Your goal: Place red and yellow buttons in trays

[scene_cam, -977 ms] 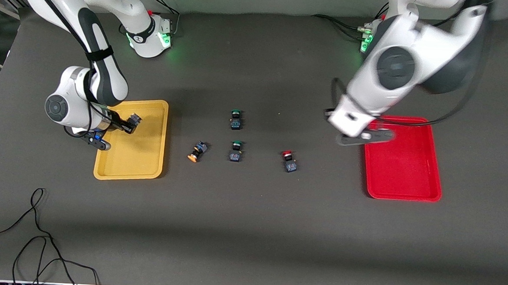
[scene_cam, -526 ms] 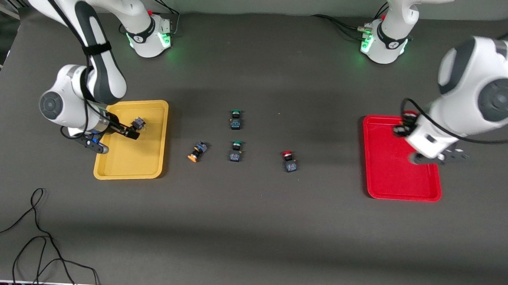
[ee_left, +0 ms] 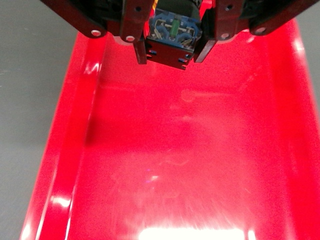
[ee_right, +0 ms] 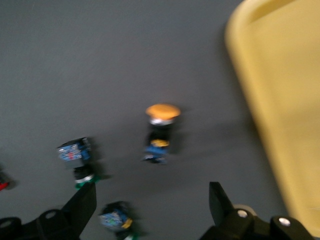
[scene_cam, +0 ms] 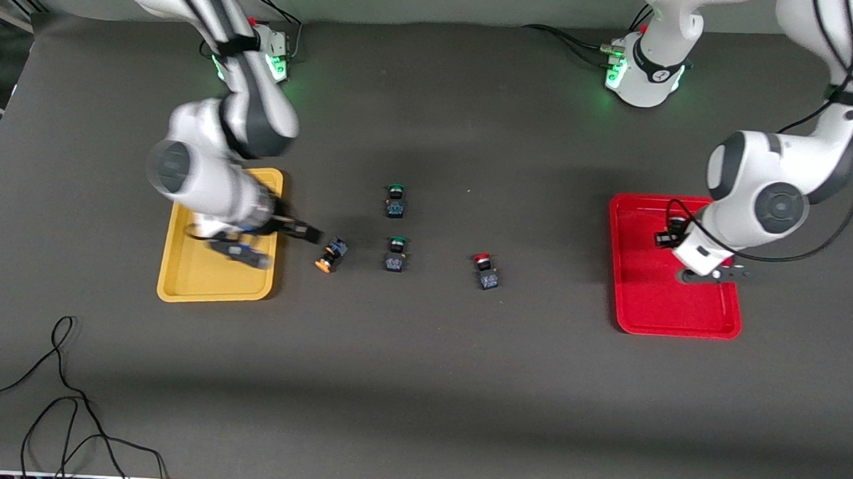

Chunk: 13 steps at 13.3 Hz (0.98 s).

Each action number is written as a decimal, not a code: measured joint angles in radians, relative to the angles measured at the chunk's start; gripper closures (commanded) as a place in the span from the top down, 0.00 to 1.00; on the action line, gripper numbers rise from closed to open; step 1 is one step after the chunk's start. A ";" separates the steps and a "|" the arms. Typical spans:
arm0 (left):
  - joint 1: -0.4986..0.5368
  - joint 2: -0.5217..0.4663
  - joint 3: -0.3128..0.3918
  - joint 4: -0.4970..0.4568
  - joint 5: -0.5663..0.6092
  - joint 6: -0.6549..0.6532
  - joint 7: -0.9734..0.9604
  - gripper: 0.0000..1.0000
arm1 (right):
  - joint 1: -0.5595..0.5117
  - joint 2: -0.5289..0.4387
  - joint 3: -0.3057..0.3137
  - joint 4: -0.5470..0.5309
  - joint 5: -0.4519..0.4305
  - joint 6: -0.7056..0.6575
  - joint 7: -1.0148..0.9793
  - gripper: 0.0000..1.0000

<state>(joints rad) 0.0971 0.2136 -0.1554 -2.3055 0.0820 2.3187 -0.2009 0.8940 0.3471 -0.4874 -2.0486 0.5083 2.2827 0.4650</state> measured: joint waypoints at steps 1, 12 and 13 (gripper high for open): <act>0.000 0.008 -0.002 -0.035 0.002 0.044 0.000 0.11 | 0.034 0.069 0.001 0.015 0.046 0.053 0.000 1.00; -0.129 -0.059 -0.033 0.396 -0.032 -0.491 -0.051 1.00 | 0.061 0.246 -0.013 0.052 0.096 0.150 -0.007 0.00; -0.180 -0.024 -0.035 0.508 -0.048 -0.544 -0.109 1.00 | 0.056 0.246 -0.014 0.053 0.096 0.150 -0.007 0.00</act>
<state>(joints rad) -0.0831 0.1900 -0.1899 -1.7979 0.0345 1.7747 -0.3100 0.9495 0.5934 -0.5009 -1.9958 0.6041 2.4327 0.4581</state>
